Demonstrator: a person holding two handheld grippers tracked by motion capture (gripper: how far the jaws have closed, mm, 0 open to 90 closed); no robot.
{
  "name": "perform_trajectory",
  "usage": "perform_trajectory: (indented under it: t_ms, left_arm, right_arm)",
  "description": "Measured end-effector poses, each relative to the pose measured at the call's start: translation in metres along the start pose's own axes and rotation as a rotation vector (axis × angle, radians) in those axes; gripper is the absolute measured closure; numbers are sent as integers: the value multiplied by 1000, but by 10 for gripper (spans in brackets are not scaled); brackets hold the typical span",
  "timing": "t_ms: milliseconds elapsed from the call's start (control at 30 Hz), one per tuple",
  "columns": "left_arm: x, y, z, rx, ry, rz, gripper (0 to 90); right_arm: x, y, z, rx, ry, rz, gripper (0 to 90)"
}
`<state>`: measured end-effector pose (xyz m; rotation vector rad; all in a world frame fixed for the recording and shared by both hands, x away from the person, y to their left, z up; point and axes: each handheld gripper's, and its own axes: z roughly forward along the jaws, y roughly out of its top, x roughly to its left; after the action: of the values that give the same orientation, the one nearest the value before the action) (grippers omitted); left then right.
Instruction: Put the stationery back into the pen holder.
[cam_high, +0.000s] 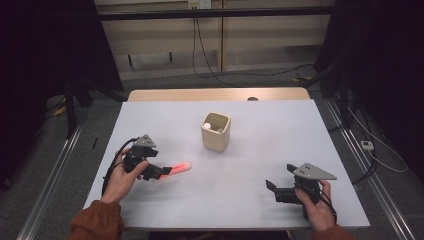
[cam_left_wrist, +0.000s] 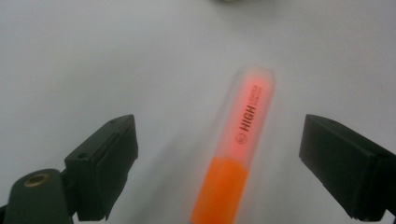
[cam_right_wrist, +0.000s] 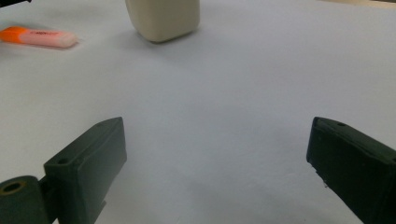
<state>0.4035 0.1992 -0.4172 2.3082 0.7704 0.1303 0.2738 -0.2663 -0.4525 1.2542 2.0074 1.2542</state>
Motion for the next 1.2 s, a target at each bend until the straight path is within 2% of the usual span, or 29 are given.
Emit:
perform_trajectory:
  t_ms: [100,133,267,433,500,633,767,900,1067,1200]
  left_arm:
    - [-2,1,4,3,-16,23,115]
    - [-2,1,5,-1,-20,41,115]
    - [-4,1,9,49,-7,96,120]
    - [-7,2,12,94,-29,81,136]
    - [-8,2,14,107,-23,89,184]
    - [-8,4,15,157,-27,138,317]
    - [-9,4,19,206,-12,162,448]
    - [-6,5,21,235,-19,154,513]
    - [-9,12,25,293,-11,176,560]
    - [-11,11,25,287,-25,179,638]
  right_arm:
    - [0,0,0,0,1,0,47]
    - [0,0,0,0,0,0,47]
    - [0,0,0,0,1,0,47]
    - [1,0,0,0,1,-1,47]
    - [0,0,0,-1,0,-1,47]
    - [1,0,0,1,1,-2,46]
    - [0,0,0,-1,0,-2,47]
    - [1,0,0,1,0,-2,47]
    - [1,0,1,2,0,-4,47]
    - [1,0,0,3,1,-3,47]
